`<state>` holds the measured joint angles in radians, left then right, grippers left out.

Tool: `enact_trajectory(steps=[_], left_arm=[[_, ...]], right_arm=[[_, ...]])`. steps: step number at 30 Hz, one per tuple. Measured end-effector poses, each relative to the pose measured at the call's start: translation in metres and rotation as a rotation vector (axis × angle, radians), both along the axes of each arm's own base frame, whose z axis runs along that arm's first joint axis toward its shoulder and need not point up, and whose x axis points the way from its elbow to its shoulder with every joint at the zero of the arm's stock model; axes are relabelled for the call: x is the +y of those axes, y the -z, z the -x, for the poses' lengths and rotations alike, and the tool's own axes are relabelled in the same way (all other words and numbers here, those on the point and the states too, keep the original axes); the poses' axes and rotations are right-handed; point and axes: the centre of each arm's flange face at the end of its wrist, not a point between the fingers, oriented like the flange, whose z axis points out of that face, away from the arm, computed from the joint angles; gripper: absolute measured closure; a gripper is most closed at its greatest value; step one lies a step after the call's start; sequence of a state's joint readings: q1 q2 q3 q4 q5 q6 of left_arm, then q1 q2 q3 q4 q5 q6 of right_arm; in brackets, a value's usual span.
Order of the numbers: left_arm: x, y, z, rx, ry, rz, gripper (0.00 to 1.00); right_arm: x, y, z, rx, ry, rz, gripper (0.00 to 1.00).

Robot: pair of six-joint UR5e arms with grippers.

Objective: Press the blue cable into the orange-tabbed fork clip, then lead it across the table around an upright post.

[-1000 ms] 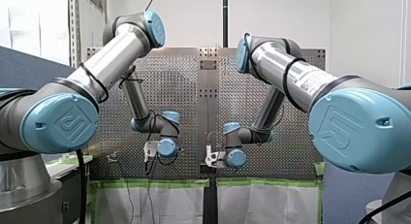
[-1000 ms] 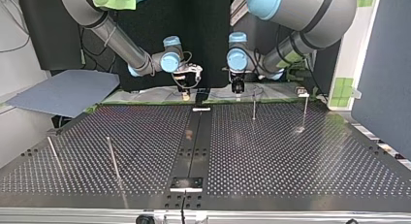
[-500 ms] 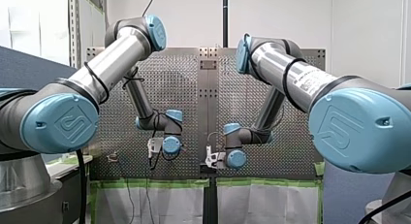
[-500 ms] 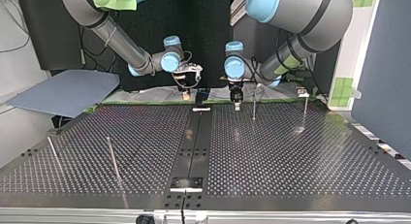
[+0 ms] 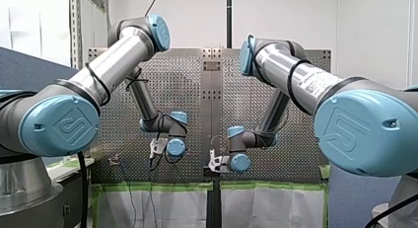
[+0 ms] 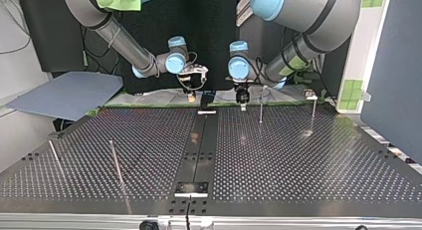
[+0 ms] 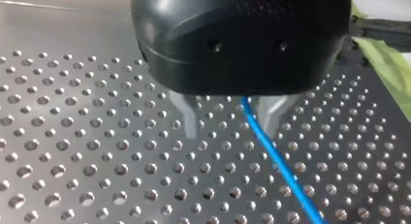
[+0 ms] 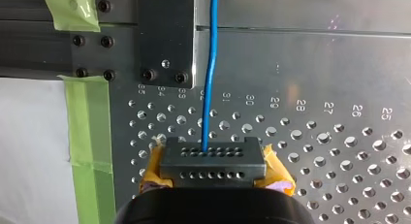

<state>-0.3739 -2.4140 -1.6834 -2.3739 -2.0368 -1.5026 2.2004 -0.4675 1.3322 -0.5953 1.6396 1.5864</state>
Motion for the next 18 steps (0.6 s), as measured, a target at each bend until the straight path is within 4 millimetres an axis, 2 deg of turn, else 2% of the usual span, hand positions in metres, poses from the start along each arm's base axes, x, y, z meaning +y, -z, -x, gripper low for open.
enact_trajectory(steps=[18], left_arm=[[-0.0022, 0.0019, 0.006, 0.029, 0.002, -0.031, 1.0]], right_arm=[[0.0015, 0.0023, -0.0001, 0.002, -0.002, -0.004, 1.0]])
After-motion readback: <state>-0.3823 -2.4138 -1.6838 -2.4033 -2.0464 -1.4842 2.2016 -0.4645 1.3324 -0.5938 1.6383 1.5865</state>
